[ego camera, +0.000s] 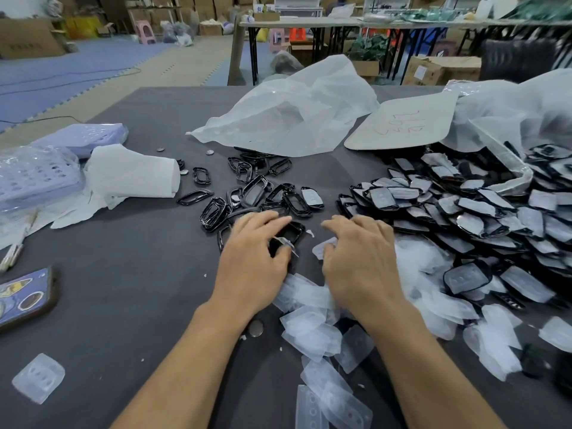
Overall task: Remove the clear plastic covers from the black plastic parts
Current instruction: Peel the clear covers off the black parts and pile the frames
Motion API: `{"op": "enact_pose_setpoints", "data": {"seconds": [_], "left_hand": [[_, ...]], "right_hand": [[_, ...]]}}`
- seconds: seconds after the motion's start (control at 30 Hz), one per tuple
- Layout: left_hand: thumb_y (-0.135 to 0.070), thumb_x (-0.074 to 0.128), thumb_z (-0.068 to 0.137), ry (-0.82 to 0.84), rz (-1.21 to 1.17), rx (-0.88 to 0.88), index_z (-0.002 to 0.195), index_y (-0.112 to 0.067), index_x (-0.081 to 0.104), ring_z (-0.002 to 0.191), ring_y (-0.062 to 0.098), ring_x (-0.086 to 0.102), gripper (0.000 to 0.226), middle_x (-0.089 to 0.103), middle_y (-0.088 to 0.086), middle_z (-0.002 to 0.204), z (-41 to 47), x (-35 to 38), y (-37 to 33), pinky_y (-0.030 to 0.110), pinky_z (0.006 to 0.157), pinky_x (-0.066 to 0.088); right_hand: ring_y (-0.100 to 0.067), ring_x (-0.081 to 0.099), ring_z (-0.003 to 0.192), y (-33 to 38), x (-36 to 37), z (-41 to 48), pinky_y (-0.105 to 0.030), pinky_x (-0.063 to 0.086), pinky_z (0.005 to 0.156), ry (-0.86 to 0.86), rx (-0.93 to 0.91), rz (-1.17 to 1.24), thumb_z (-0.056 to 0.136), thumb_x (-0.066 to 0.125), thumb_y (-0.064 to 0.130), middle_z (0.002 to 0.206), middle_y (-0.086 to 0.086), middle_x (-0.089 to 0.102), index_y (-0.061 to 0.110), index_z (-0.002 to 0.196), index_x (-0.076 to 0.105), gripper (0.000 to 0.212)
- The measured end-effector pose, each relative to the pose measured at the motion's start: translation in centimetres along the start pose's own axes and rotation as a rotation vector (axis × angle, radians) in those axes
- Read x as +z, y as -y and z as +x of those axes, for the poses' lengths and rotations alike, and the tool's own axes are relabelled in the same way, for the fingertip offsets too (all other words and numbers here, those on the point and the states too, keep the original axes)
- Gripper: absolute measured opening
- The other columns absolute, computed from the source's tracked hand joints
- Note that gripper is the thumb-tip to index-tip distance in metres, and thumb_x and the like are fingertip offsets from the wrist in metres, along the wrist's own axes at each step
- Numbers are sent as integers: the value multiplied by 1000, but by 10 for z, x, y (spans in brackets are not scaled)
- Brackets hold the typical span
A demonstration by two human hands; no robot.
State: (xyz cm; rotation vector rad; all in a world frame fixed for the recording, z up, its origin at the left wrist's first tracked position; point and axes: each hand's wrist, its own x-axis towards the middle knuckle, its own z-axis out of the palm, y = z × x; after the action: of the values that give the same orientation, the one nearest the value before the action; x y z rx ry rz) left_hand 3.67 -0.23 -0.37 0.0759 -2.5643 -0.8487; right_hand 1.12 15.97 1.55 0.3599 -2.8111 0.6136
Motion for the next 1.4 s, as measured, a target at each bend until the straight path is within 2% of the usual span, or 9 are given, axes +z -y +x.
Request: {"op": "enact_pose_setpoints", "data": {"seconds": [0.2,0.33,0.43,0.6,0.77,1.0,1.17,1.27,1.4], "left_hand": [[-29,79,83,44,106,25,99,-33,83,118,7,53,17,74,-19,111,-1,6,6,25,111,33],[-33,82,75,2,-20,-111,72,-37,79,110,-4,51,6,66,-35,87,-2,-2,2,34,108,42],[-48,73,69,-27,-98,-135,62,-41,75,104,-8,54,11,63,-41,73,-2,-11,-3,42,104,47],[-34,67,82,-211,-105,-209,71,-38,77,103,8,58,16,66,-25,74,2,-12,2,37,103,44],[-17,67,91,-135,130,-53,129,-25,71,136,16,46,40,67,-7,136,29,4,13,36,120,28],[-15,73,89,-230,98,-32,91,-23,84,119,16,59,13,78,-6,112,36,11,17,35,122,23],[-32,70,87,-413,-255,-264,80,-47,77,96,1,67,18,75,-23,89,19,-9,1,4,78,44],[-47,61,83,-413,-214,-420,72,-56,70,66,5,65,17,67,-21,61,10,-25,1,20,66,45],[-43,62,82,-400,-288,-519,72,-53,70,52,8,59,16,65,-7,51,2,-41,13,24,56,42]], "right_hand": [[-18,39,138,-5,5,2,-30,9,111,80,-33,-57,98,59,32,144,7,57,30,120,68,24],[-16,48,125,-6,4,5,-16,13,102,-10,29,155,87,75,25,110,8,64,32,83,65,14],[-17,57,110,-8,6,5,-27,37,103,-54,45,361,89,74,21,96,11,66,33,79,65,18],[-7,65,68,-8,6,5,-27,54,64,-159,68,632,90,75,17,73,16,70,30,78,69,18],[-16,61,61,-9,4,8,-32,51,56,-235,113,734,95,72,13,76,11,70,25,85,71,15],[-17,45,47,-10,1,8,-36,42,46,-67,247,944,104,56,18,53,4,52,23,84,61,22],[-15,48,49,-7,3,9,-39,46,52,74,192,859,100,61,21,53,7,53,26,82,64,19],[-3,57,55,-9,2,6,-24,49,56,103,44,527,88,75,24,57,15,61,30,78,75,11],[-14,58,75,-2,-2,-1,-34,53,79,-25,-4,310,85,78,24,64,18,54,30,101,79,17]]}}
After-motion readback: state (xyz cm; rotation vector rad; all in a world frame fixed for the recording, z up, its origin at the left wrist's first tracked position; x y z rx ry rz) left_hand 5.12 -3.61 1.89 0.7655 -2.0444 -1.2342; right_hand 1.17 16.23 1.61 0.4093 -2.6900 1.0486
